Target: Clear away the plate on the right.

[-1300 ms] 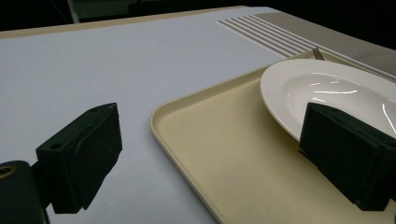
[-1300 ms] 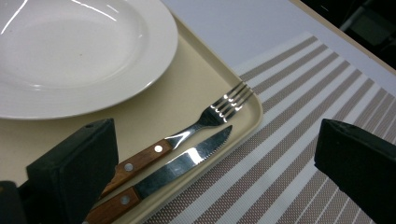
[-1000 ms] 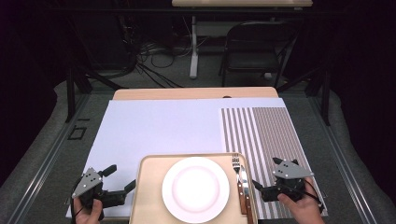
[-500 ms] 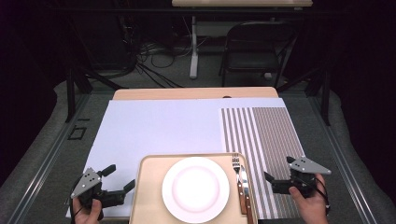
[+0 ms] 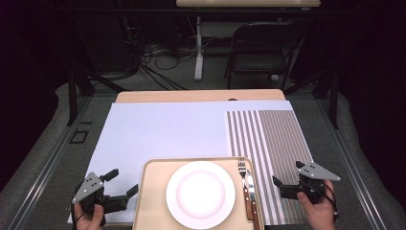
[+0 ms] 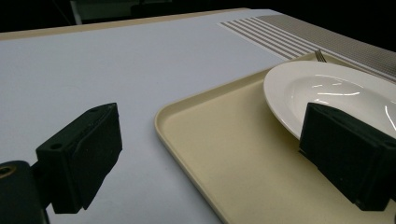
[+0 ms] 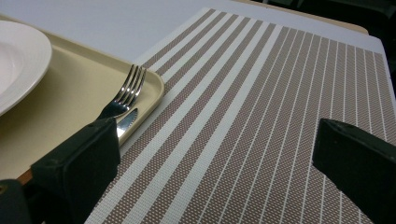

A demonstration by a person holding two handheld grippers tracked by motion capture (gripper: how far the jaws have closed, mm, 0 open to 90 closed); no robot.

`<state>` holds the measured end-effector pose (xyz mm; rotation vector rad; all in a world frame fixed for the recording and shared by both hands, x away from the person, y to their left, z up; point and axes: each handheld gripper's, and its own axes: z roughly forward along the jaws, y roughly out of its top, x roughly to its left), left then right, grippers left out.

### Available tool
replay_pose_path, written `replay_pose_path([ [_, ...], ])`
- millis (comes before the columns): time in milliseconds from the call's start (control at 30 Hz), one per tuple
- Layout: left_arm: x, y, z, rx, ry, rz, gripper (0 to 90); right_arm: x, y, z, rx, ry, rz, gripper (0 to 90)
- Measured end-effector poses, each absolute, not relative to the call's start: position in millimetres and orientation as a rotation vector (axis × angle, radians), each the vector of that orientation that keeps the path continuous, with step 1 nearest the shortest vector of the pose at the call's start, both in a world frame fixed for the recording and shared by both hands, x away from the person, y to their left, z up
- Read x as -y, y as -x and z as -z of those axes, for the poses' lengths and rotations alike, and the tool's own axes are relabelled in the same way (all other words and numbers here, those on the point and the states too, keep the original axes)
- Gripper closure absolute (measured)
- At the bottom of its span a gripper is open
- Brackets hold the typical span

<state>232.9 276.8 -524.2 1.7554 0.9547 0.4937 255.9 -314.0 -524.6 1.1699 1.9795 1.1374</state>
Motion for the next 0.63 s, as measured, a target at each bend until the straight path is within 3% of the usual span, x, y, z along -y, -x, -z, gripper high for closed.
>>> replay_pose_path([
  [633, -277.6, -234.3, 525.2, -0.959, -1.750, -0.495, 5.9, 306.9, -255.6, 529.3, -2.034, -1.119, -1.134, 0.4],
])
